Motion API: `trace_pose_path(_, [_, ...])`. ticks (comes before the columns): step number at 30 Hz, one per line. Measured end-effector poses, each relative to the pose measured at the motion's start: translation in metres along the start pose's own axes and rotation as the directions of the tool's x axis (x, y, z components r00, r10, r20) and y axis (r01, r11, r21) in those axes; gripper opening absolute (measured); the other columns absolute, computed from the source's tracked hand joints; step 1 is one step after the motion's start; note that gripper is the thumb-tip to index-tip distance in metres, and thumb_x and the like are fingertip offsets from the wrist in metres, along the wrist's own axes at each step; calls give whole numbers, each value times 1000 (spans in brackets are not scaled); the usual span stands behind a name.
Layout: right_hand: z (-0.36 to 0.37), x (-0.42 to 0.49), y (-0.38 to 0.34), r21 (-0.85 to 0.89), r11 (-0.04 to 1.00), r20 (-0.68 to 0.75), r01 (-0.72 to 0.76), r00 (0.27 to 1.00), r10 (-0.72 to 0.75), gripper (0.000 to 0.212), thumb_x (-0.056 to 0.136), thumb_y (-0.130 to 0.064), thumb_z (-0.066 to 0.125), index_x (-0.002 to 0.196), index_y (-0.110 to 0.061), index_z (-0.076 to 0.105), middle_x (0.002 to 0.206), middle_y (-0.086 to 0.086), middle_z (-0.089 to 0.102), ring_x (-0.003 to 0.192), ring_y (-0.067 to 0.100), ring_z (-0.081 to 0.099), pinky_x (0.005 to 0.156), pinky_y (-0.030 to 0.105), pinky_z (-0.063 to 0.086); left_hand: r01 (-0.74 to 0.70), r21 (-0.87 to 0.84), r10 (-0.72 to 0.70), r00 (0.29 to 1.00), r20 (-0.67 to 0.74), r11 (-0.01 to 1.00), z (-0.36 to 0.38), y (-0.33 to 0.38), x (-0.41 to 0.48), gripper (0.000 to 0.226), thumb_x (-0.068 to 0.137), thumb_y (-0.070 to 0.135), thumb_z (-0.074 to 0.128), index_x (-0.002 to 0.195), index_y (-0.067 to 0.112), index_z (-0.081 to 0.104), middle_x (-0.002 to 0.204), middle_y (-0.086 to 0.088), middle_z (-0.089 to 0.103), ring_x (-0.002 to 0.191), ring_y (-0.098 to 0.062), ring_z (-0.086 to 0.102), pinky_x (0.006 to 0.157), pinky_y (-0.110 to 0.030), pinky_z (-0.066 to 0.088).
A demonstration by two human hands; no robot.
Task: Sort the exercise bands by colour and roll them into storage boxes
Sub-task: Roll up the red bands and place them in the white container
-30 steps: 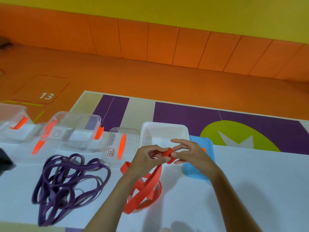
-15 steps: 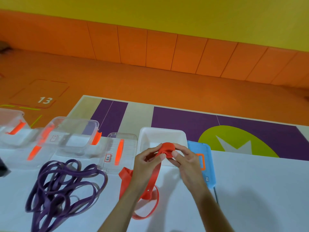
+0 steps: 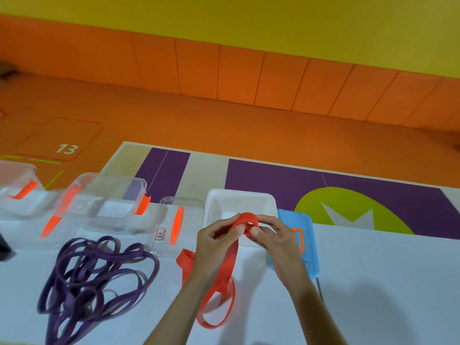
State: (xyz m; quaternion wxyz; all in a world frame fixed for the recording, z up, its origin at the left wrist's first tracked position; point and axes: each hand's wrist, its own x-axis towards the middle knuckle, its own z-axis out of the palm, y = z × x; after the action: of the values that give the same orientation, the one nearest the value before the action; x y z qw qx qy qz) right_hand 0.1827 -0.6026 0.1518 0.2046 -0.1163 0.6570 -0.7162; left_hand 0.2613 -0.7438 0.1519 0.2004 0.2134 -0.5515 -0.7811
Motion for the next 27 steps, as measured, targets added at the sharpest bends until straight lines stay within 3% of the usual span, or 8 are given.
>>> trace_pose_path(5, [1, 2, -4, -56, 998, -26, 17, 999, -18, 54, 77, -30, 87, 128, -31, 71, 120, -2, 76, 117, 18, 70, 104, 39, 53, -20, 52, 18, 999, 29, 998, -4, 2, 4, 30, 85, 1, 82, 113, 14, 80, 115, 5, 80, 111, -9, 73, 89, -17, 54])
trace_pose_path(8, [1, 4, -4, 91, 996, -36, -14, 999, 17, 73, 65, -40, 98, 129, -23, 68, 118, 9, 77, 116, 27, 72, 104, 45, 53, -1, 38, -1, 999, 51, 999, -2, 0, 1, 30, 86, 2, 81, 114, 12, 80, 114, 1, 80, 112, -14, 74, 90, -18, 55])
trace_pose_path(11, [3, 5, -2, 210, 977, -45, -42, 998, 52, 93, 46, -52, 103, 125, -18, 68, 117, 15, 76, 111, 33, 73, 97, 41, 57, 53, -35, -51, 997, 57, 998, -1, 2, -1, 30, 87, 2, 80, 114, 16, 79, 112, 1, 81, 110, -14, 75, 88, -17, 55])
trace_pose_path(14, [7, 2, 3, 290, 956, -43, -48, 997, 63, 92, 49, -51, 103, 126, -14, 66, 115, 21, 75, 108, 36, 73, 90, 35, 60, 75, -60, -73, 997, 25, 995, 5, 2, -3, 30, 86, 6, 80, 112, 23, 80, 113, 3, 81, 112, -13, 75, 93, -21, 54])
trace_pose_path(17, [10, -1, 7, 379, 924, -36, -55, 997, 74, 93, 54, -53, 100, 128, -9, 65, 115, 24, 73, 108, 34, 73, 94, 36, 59, 88, -56, -90, 996, -23, 994, 10, 2, -6, 29, 86, 10, 82, 106, 31, 83, 115, 1, 80, 114, -16, 74, 103, -33, 52])
trace_pose_path(22, [18, -6, 12, 407, 912, -17, -56, 998, 69, 93, 58, -52, 99, 130, -5, 65, 121, 22, 72, 115, 32, 71, 103, 41, 55, 102, -42, -102, 995, 6, 994, 8, 8, -7, 24, 88, 10, 81, 107, 24, 85, 112, -3, 81, 112, -21, 75, 105, -41, 54])
trace_pose_path(27, [6, -8, 2, 181, 981, 77, -70, 995, 57, 75, 73, -47, 92, 134, -11, 67, 127, 19, 72, 122, 36, 68, 107, 45, 52, 69, 49, -70, 997, 21, 996, -5, 15, -8, 27, 85, 4, 83, 106, 21, 82, 103, 5, 82, 100, -10, 77, 82, -16, 56])
